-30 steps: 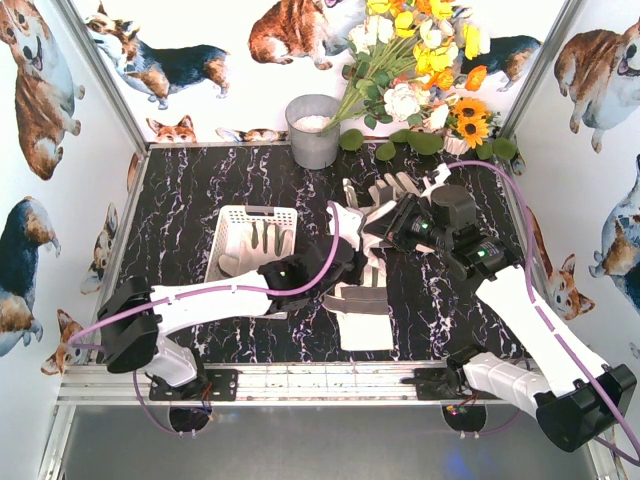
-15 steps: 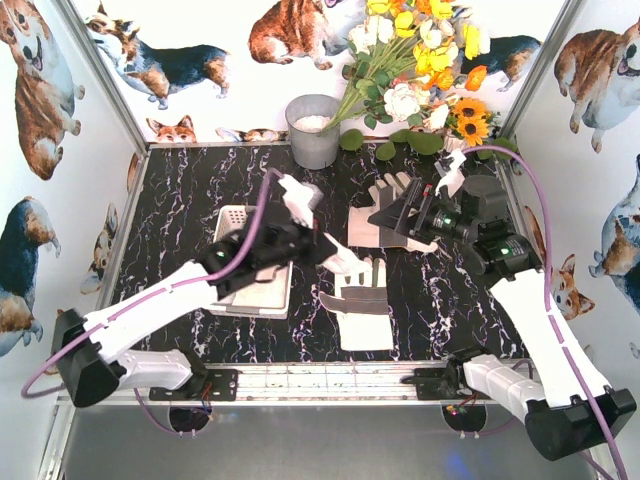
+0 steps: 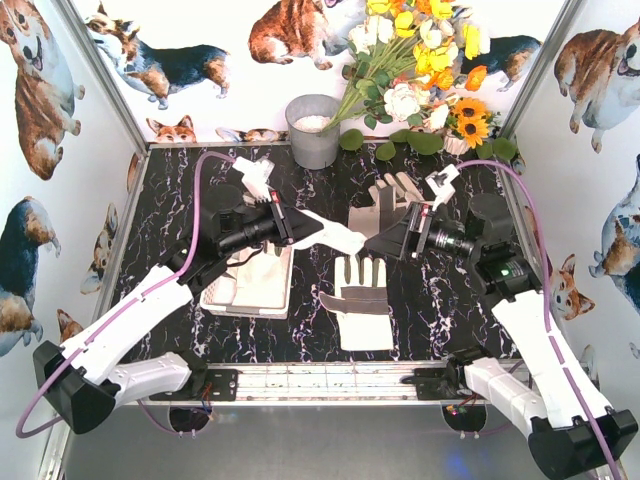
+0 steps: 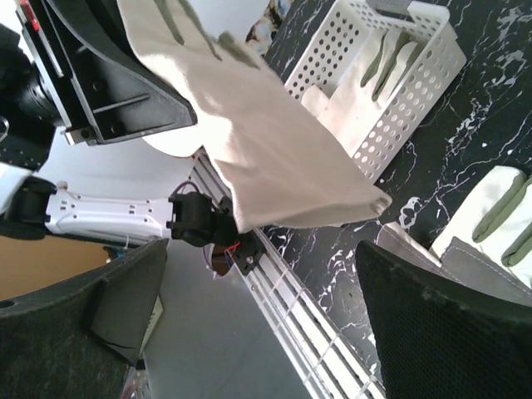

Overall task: Put the gloves into the storage basket
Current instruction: Pair the glove with the glove.

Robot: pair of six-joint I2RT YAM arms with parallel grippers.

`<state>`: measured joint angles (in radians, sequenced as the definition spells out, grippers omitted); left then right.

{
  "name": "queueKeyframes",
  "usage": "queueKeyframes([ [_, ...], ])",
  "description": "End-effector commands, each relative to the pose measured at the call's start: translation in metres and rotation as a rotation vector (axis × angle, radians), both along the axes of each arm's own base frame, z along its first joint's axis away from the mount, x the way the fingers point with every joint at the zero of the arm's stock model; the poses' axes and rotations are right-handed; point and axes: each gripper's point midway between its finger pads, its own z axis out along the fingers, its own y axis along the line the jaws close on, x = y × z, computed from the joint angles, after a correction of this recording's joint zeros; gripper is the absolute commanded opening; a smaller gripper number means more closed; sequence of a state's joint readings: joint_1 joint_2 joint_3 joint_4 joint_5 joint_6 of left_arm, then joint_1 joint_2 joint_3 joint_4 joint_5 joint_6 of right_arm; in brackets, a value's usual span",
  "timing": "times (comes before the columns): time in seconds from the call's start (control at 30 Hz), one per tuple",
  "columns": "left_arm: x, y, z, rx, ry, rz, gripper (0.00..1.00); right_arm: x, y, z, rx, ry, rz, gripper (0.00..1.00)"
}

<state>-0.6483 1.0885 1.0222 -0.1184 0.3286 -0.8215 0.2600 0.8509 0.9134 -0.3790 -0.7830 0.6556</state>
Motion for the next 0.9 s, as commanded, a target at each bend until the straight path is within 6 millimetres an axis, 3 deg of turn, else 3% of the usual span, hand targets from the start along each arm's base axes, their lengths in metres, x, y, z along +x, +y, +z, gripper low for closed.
queueKeyframes([
  [0.0,-0.004,-0.005,0.026,-0.076,0.009,-0.031,0.00,-0.005,0.014,0.015,0.058,-0.118,0.094,0.98],
  [0.23,-0.001,-0.004,0.038,-0.146,0.048,0.005,0.00,0.008,0.024,-0.002,0.013,-0.258,0.031,0.97],
  [0.43,-0.006,-0.005,0.040,-0.183,0.066,-0.013,0.00,0.024,0.024,-0.007,0.050,-0.319,-0.035,0.92],
  [0.67,-0.011,-0.009,0.046,-0.222,0.083,-0.042,0.00,0.026,0.026,-0.006,0.039,-0.354,-0.020,0.89],
  [0.8,-0.010,-0.014,0.039,-0.215,0.109,-0.066,0.00,0.021,0.032,0.004,0.014,-0.341,0.048,0.63],
  [0.83,-0.009,-0.014,0.036,-0.207,0.114,-0.059,0.00,0.020,0.033,0.004,-0.002,-0.340,0.064,0.53],
  [0.87,-0.007,-0.013,0.032,-0.196,0.116,-0.049,0.00,0.019,0.032,0.003,-0.017,-0.329,0.072,0.38],
])
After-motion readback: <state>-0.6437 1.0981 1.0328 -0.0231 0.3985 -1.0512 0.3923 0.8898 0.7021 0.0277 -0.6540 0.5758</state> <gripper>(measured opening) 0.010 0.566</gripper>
